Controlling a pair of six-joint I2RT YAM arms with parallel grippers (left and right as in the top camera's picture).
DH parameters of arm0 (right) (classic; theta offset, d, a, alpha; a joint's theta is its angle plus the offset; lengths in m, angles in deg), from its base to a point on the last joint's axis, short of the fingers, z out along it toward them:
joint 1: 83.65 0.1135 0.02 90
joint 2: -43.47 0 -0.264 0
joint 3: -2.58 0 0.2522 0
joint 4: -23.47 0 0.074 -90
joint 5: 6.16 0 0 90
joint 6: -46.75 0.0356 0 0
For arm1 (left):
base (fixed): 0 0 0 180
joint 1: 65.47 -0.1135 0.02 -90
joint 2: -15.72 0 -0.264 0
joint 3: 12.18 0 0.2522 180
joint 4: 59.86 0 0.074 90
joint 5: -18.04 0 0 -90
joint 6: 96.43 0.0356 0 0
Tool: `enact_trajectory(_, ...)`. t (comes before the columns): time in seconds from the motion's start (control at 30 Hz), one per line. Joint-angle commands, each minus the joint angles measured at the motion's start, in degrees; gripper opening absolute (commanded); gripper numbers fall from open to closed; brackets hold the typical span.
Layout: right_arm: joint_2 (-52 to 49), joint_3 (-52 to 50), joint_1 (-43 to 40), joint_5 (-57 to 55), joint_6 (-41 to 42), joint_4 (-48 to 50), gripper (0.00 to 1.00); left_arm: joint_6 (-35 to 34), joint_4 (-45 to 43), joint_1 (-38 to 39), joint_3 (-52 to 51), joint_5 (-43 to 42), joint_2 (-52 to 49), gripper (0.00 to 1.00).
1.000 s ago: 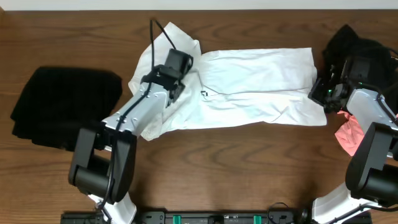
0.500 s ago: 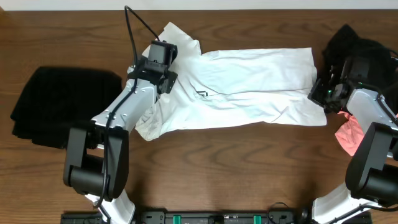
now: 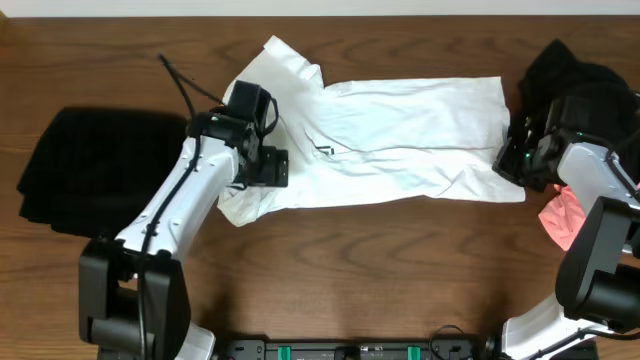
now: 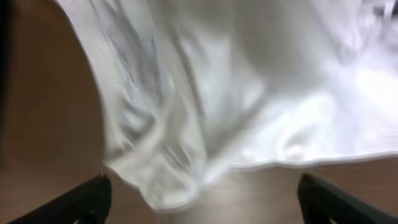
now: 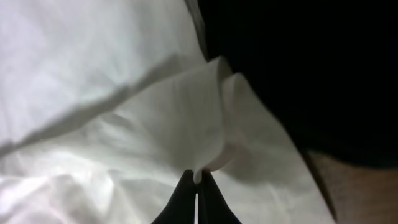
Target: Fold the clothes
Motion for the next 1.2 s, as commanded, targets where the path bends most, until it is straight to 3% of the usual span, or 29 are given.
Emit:
enact_trajectory(0.0, -0.39, 0.74, 0.15, 0.02, -0.76, -2.4, 0.01, -9.42, 1.7, 0.17, -0.92, -4.37, -0.33, 0.91)
enact_trajectory(0.13, -0.39, 0.74, 0.15, 0.04, -0.74, -6.4, 0.01, -13.07, 1.57, 0.15, -3.98, -1.4, -0.46, 0.83)
enact_trajectory(0.23, -0.39, 0.74, 0.42, 0.15, -0.42, -8.41, 0.02, -13.0, -1.4, 0.15, -6.29, 2.69, -1.66, 0.63)
enact_trajectory(0.33, -0.39, 0.74, 0.85, 0.28, 0.46, -9.07, 0.01, -12.72, -4.39, 0.17, -7.93, 4.17, -3.19, 0.56)
enact_trajectory(0.73, -0.42, -1.6, 6.49, 1.49, 0.33, -9.03, 0.01, -11.08, -5.97, 0.15, -8.55, 7.85, -7.41, 0.48)
enact_trajectory(0.87, -0.44, -2.21, 7.32, -8.33, 5.11, -6.91, 0.01, -11.02, -5.64, 0.11, -8.55, 7.85, -7.41, 0.48)
enact_trajectory(0.93, -0.44, -2.12, 7.02, -7.17, 3.85, -5.81, 0.01, -9.7, -5.22, 0.11, -8.55, 7.91, -7.41, 0.48)
enact_trajectory(1.07, -0.33, -1.57, 4.57, -15.76, 3.52, -4.85, 0.01, -8.48, -3.3, 0.11, -8.55, 9.86, -7.41, 0.48)
enact_trajectory(1.17, -0.22, -0.33, 1.16, -6.03, -2.78, -1.01, 0.01, -7.58, -2.54, 0.11, -8.55, 10.23, -7.41, 0.48)
